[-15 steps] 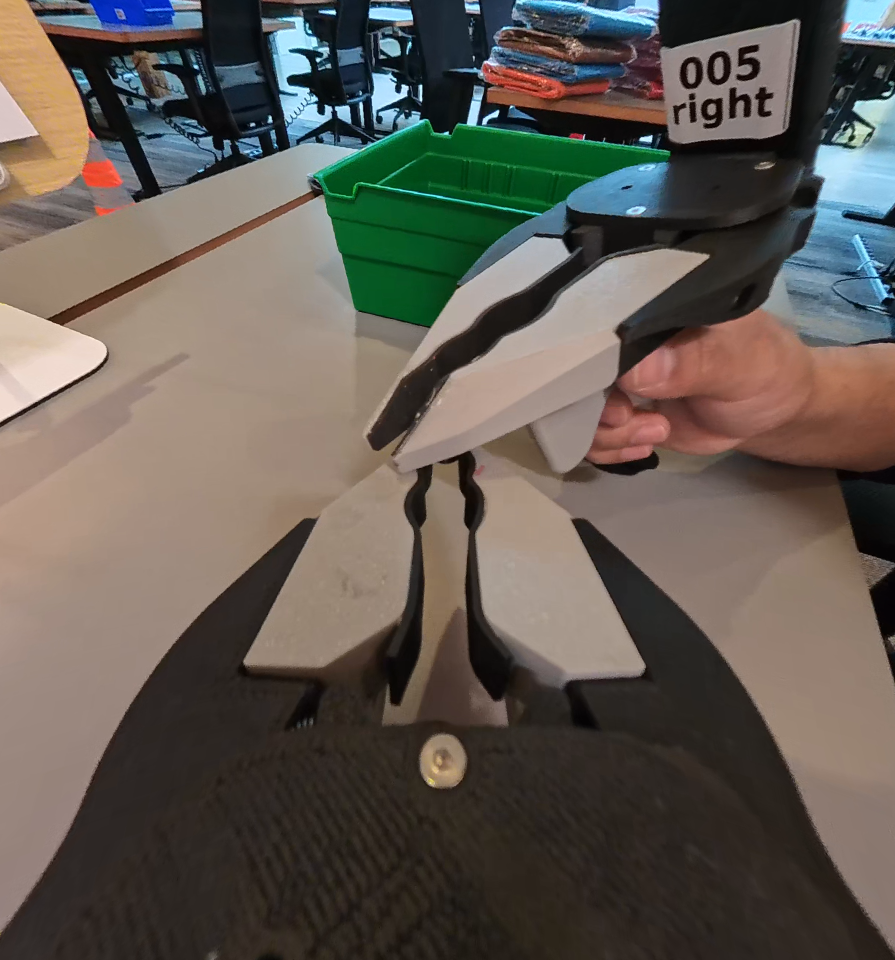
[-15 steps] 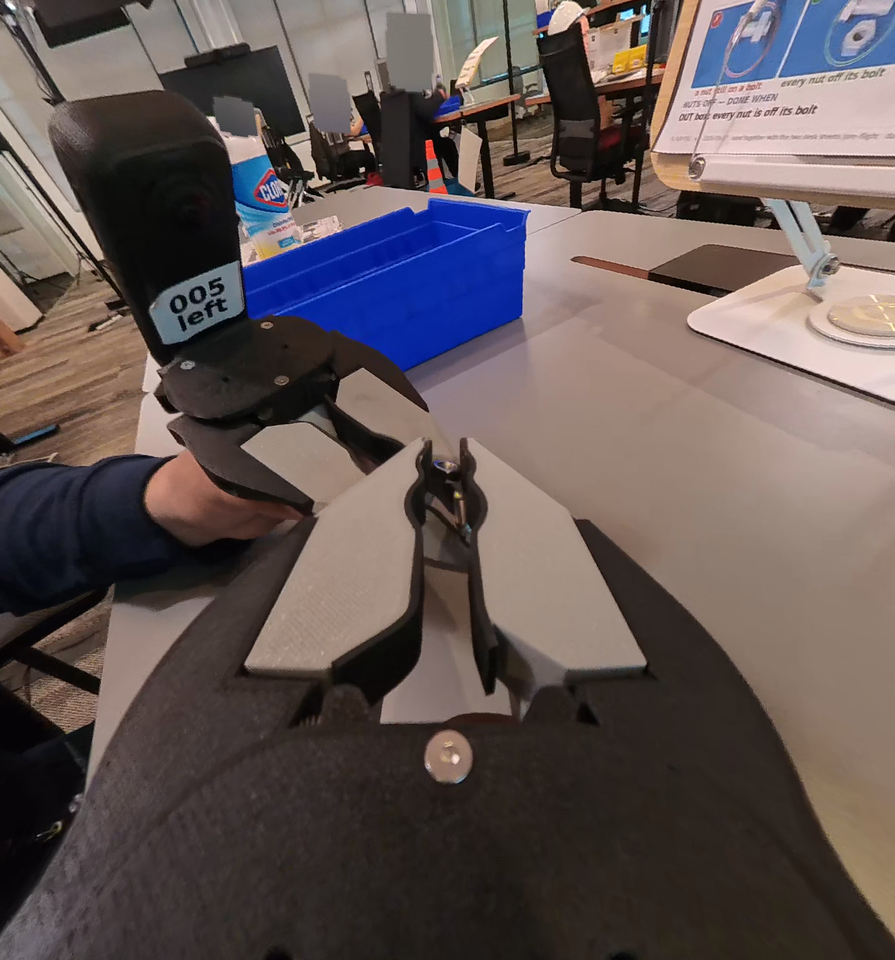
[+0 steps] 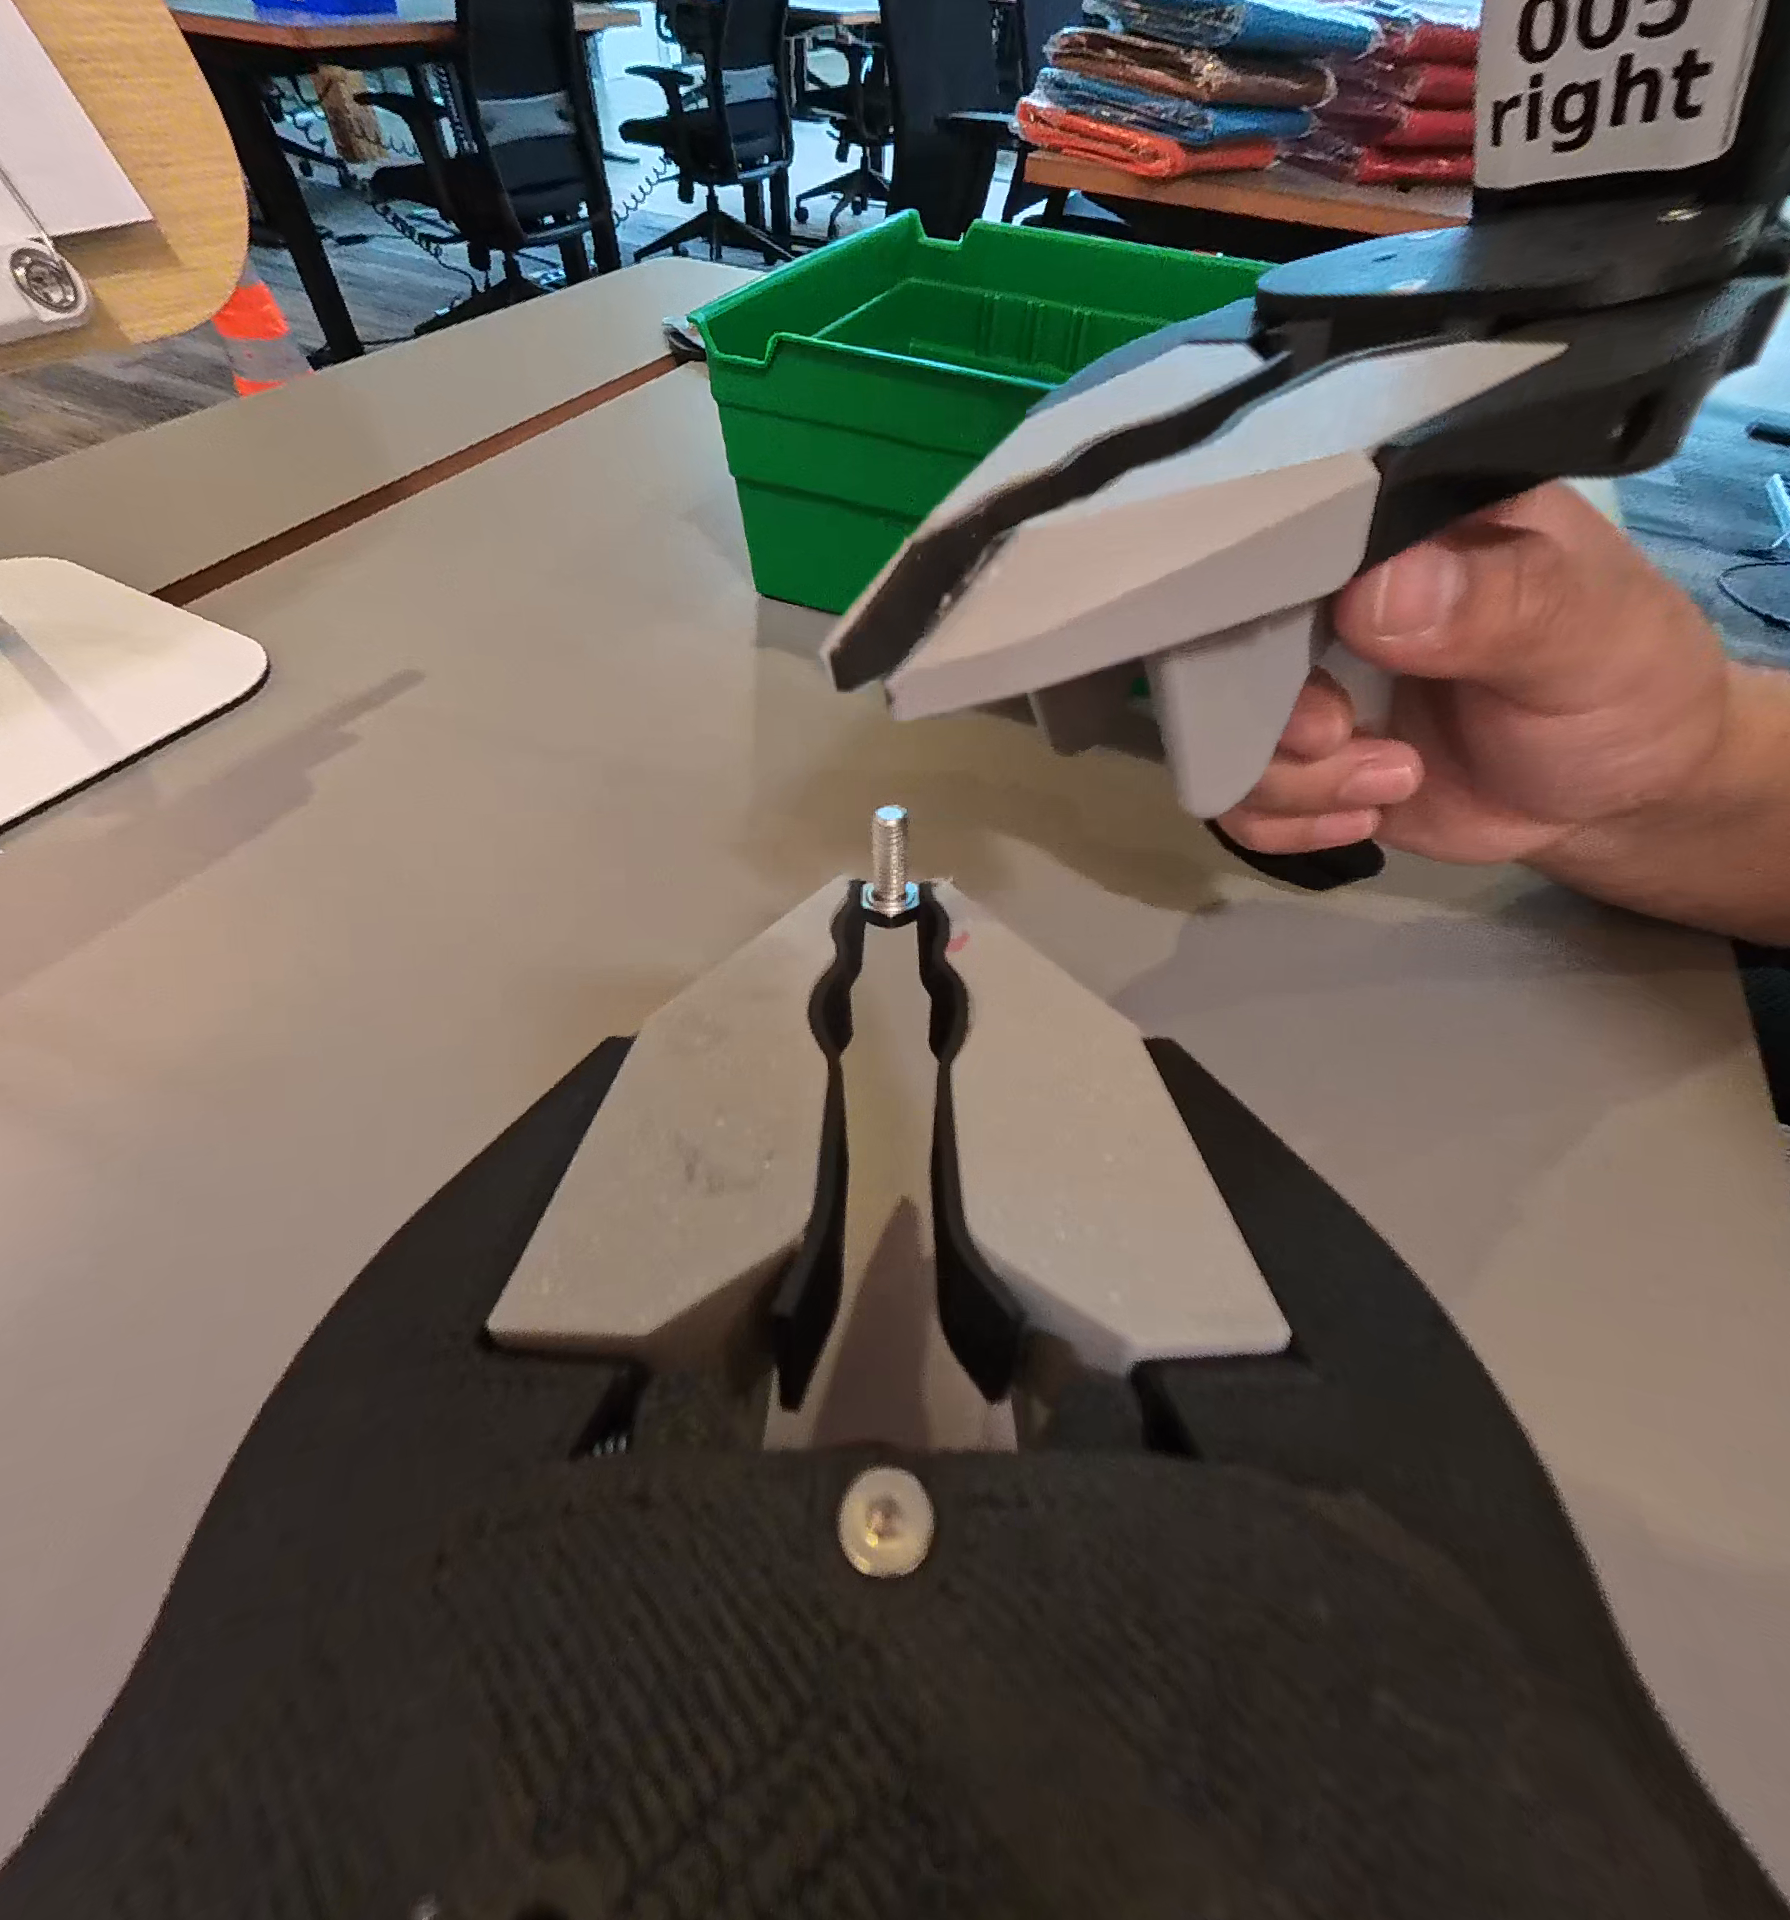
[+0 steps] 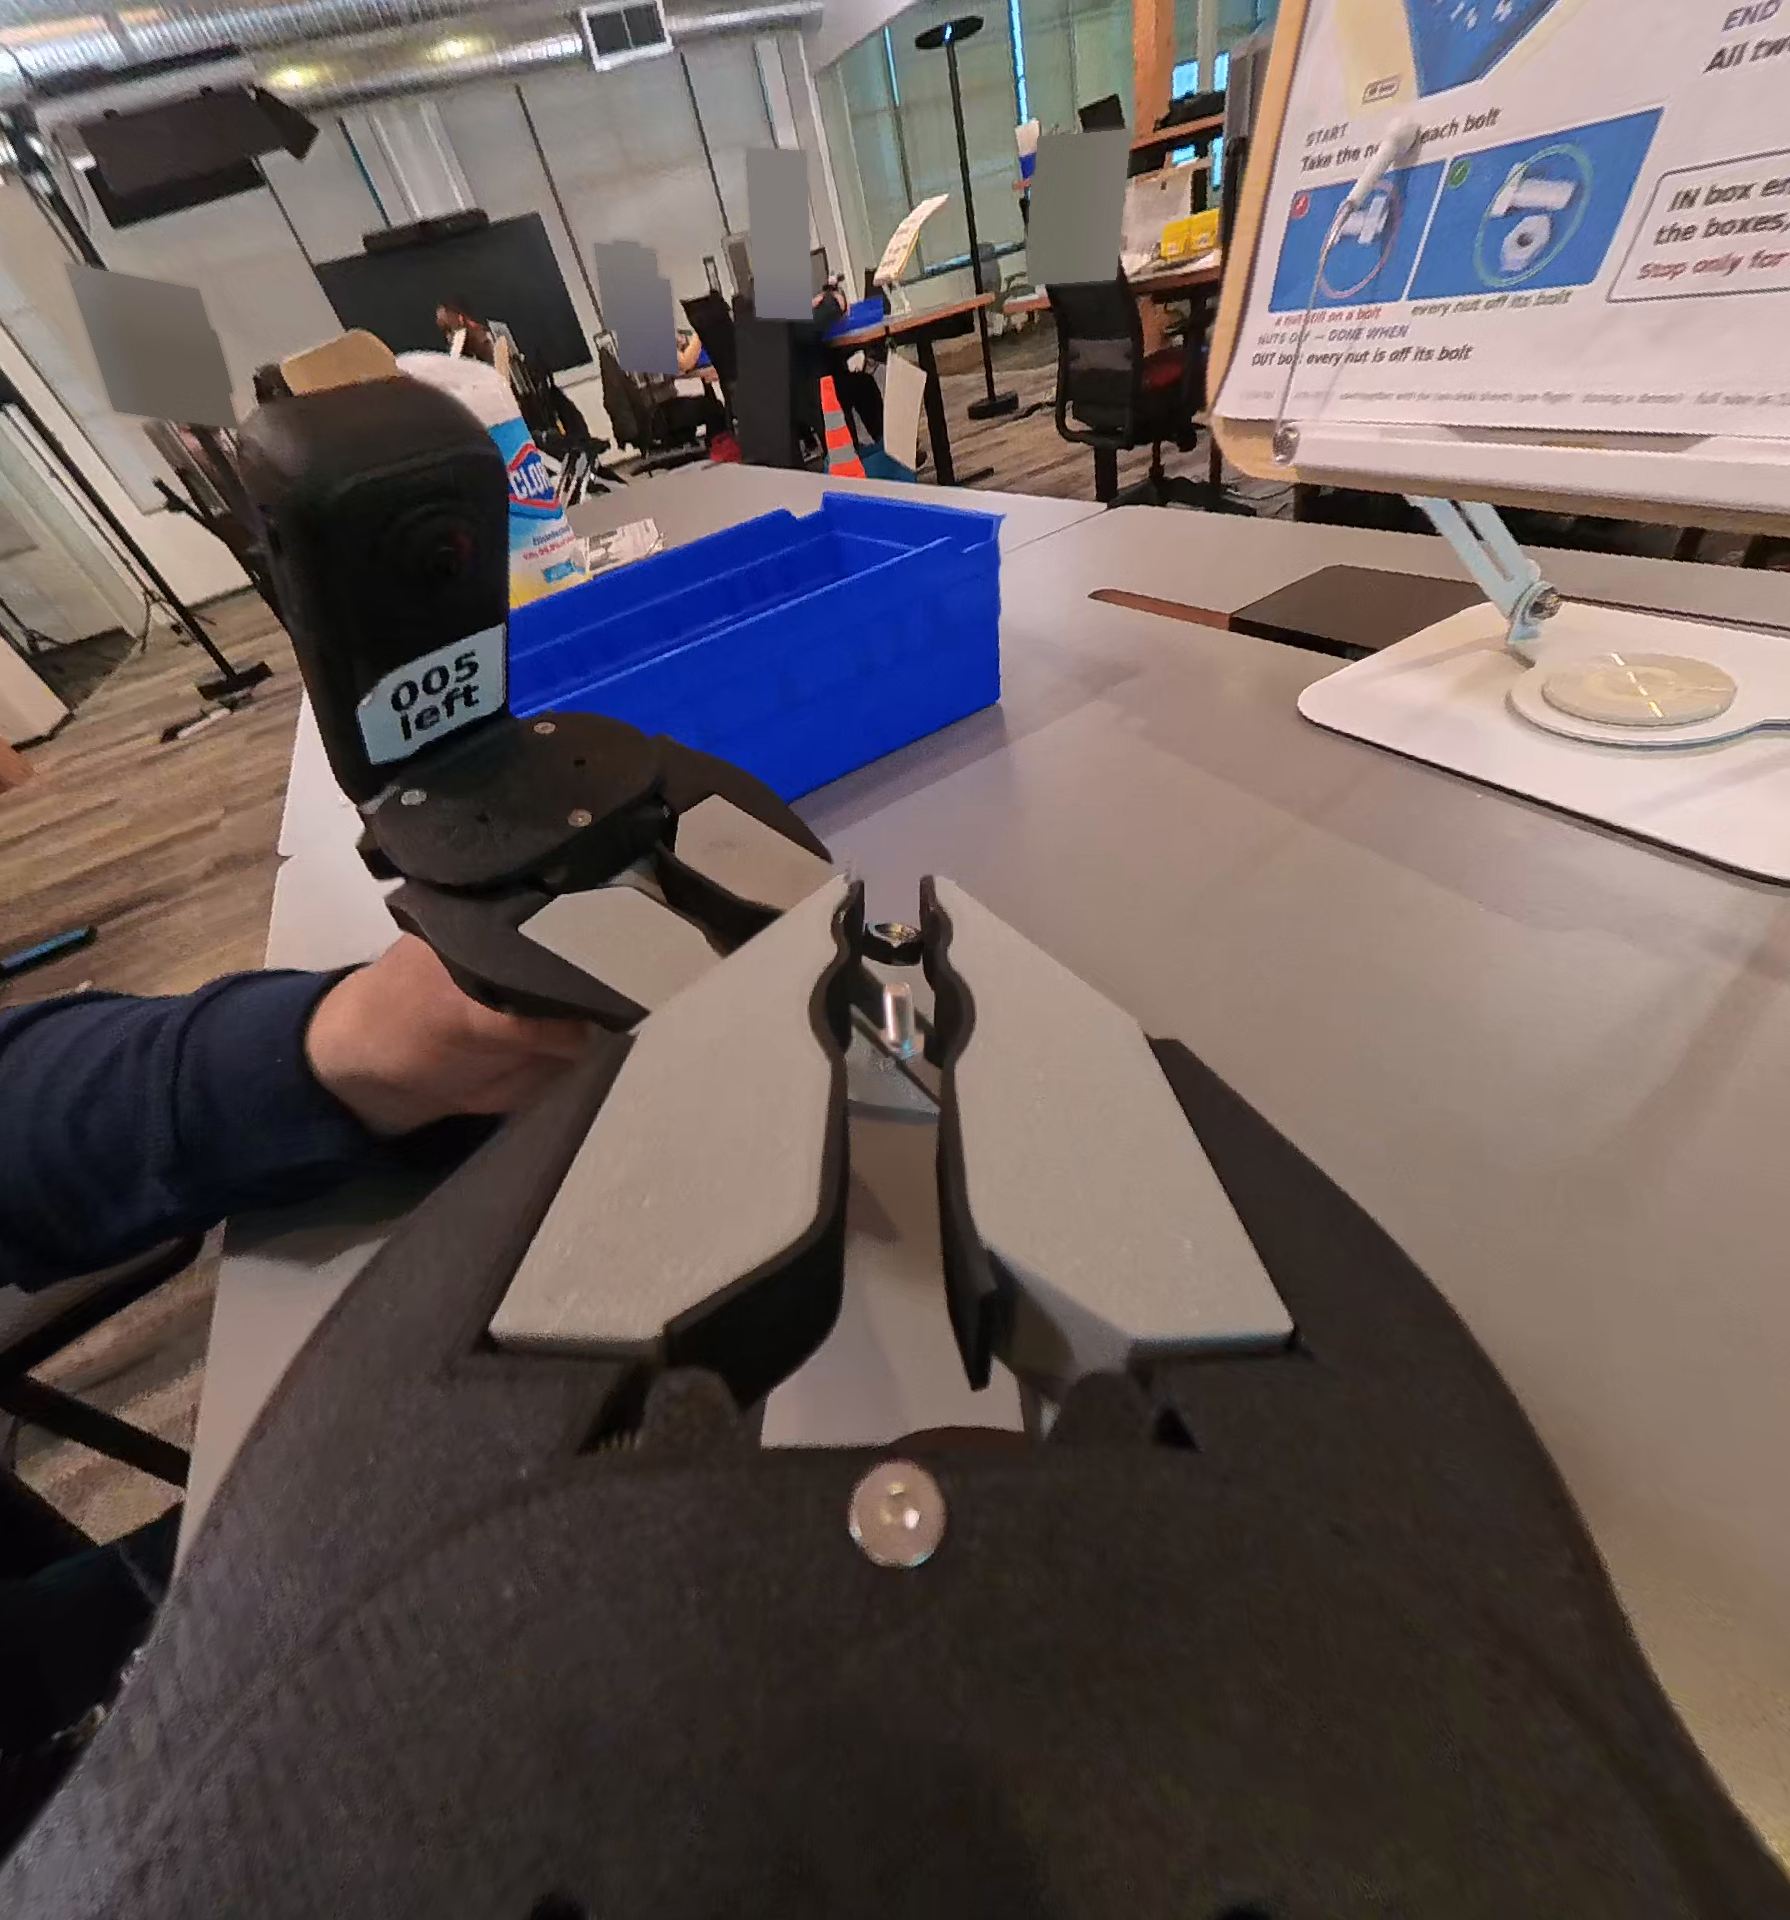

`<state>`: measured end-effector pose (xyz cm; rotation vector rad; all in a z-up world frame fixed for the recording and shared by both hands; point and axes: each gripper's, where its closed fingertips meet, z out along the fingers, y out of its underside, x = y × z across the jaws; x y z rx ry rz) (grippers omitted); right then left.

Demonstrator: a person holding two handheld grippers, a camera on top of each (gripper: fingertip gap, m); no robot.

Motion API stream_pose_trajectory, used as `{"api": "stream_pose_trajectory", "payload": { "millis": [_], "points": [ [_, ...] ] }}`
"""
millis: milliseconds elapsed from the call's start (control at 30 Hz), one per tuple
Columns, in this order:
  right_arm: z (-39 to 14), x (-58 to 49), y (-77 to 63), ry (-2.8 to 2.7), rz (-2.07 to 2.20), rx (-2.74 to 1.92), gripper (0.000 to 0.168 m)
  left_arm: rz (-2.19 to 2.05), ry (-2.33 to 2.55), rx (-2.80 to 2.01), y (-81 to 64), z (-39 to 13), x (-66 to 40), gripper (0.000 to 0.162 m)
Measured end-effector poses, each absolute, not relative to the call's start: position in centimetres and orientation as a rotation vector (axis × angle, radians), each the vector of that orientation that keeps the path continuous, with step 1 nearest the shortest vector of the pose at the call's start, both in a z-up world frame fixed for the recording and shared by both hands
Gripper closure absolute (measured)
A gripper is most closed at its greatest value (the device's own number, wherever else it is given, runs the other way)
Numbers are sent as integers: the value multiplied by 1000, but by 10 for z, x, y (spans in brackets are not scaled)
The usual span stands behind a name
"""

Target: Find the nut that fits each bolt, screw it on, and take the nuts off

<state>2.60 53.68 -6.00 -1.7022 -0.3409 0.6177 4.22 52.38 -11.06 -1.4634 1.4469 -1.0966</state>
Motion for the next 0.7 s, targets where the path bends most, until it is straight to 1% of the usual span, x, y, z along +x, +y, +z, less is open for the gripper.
{"api": "stream_pose_trajectory", "payload": {
  "millis": [100,167,267,333,400,467,533,567,667,700],
  "points": [
    [-62,25,537,-390,531,-1711,161,-1088,1451,-1467,525,-112,42,155],
    [-53,28,534,-415,449,-1677,161,-1076,1455,-1474,527,-115,42,155],
    [-14,35,512,-399,420,-1567,161,-1052,1470,-1488,529,-121,41,155],
    [20,55,488,-387,292,-1508,161,-1041,1480,-1483,529,-122,41,155],
    [48,96,464,-329,106,-1490,161,-1037,1488,-1473,527,-120,40,155],
    [55,152,447,-227,-50,-1557,160,-1044,1499,-1456,523,-117,40,155],
    [34,217,441,-113,-167,-1688,161,-1046,1511,-1445,519,-116,40,155],
    [11,249,442,-57,-206,-1785,161,-1044,1519,-1441,518,-116,40,155],
    [-81,308,454,66,-110,-2149,160,-1017,1549,-1431,514,-122,42,155],
    [-103,318,462,82,-93,-2212,160,-1000,1560,-1428,514,-125,43,155]
  ]
}}
